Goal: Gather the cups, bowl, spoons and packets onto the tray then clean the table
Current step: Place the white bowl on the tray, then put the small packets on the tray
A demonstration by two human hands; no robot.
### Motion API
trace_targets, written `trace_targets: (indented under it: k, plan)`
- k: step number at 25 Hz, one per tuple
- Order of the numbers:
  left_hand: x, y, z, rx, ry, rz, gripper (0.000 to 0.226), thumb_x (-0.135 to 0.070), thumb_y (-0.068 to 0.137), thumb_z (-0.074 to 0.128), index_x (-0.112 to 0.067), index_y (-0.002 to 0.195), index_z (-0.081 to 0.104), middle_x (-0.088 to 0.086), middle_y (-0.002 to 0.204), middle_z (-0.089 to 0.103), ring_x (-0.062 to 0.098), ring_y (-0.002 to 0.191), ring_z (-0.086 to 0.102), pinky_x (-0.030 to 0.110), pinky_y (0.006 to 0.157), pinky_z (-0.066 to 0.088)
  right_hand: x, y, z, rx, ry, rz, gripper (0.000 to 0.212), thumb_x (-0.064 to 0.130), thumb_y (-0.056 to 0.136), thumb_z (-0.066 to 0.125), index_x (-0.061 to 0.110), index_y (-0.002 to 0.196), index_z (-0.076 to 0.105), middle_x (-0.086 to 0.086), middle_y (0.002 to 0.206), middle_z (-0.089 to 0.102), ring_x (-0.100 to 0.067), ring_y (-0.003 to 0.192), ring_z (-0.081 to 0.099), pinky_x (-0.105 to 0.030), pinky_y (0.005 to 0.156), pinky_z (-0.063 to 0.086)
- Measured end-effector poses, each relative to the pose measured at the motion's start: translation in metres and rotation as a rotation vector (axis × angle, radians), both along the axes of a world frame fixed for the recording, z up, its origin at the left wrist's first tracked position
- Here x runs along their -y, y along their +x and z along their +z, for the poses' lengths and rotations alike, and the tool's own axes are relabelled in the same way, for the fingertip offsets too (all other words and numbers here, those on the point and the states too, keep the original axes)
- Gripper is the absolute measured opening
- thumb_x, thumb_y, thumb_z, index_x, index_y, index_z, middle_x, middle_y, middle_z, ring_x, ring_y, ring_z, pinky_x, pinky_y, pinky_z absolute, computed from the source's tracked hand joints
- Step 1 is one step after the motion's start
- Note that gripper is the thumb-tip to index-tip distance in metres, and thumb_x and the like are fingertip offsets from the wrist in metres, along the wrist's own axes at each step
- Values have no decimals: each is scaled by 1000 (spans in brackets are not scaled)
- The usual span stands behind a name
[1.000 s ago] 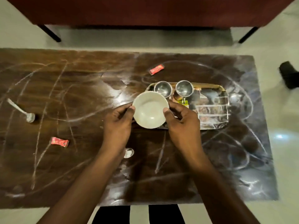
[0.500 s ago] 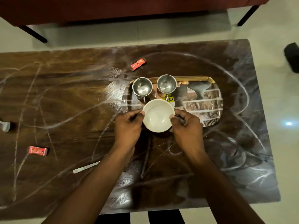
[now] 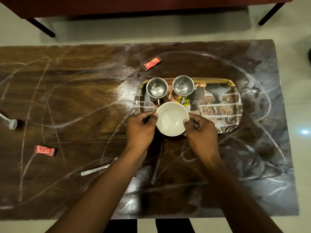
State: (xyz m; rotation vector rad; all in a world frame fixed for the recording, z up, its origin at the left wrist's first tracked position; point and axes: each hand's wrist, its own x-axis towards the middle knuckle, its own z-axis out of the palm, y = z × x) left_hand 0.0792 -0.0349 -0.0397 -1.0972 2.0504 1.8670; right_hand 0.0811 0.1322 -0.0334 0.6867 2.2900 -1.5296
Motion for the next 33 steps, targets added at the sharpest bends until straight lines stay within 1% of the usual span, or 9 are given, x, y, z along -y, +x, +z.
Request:
trace_targets:
  k: [2,5,9,12,14,17,20,24,33]
  plan:
    - [4,1,3,-10,15,21,11,-12,98,75,-17,104,83,0,98,83,19,96,79,42,89,64,1,3,4,-16,42,1,39,21,103,70,16,142,68,0,125,78,-10,113,72,-31,100,61]
    - [33,13,12,-28,21,44,28,-10,97,77,-35,84,82,-10,88,84,13,92,80,39,92,64,13,11,17,-186,237,34,43,26,102,70,18,143,66,1,136,70,-5,114,65,2,86,44]
    - [110,39,17,-24,-108,35,16,-15,97,77,-31,94,79,-16,86,83,4,88,79,39,91,66,68,17,36,-418,290,174,36,18,100,69,15,136,68,-2,134,64,-8,116,62,-19,99,51]
    - [176,62,19,-36,-299,53,18,-11,97,76,-29,100,78,-14,88,81,9,90,79,27,88,63,126,24,40,-429,226,364,38,15,99,71,14,137,67,0,133,63,16,109,53,3,99,33]
    - [223,83,22,-38,-415,66,28,-6,96,72,-34,99,75,-25,74,77,-4,75,75,9,68,55,170,33,37,-384,152,523,38,16,100,71,16,137,68,3,130,64,25,104,52,8,92,30]
    - [286,119,17,19,-516,168,39,2,92,66,-35,103,76,-22,75,78,-8,68,72,4,58,48,234,53,25,-252,17,691,37,15,100,70,18,137,70,3,118,68,5,96,64,-5,91,48]
    - [327,144,7,89,-586,199,44,1,89,67,-31,116,77,-2,106,81,-9,82,72,15,79,58,287,69,12,-96,-61,697,37,16,97,71,20,134,71,8,100,75,-2,86,72,-23,86,61]
    - [347,159,-7,116,-493,97,37,-5,91,76,-22,124,77,-1,119,80,16,103,77,44,101,61,337,85,-9,50,-72,651,37,16,94,76,16,131,73,15,88,74,13,73,67,-1,67,49]
    - [346,137,-10,123,-351,49,14,-7,95,76,-11,108,82,5,91,81,14,76,72,30,81,60,366,94,-29,133,-91,519,41,12,91,78,15,132,72,10,92,77,7,73,70,-5,69,53]
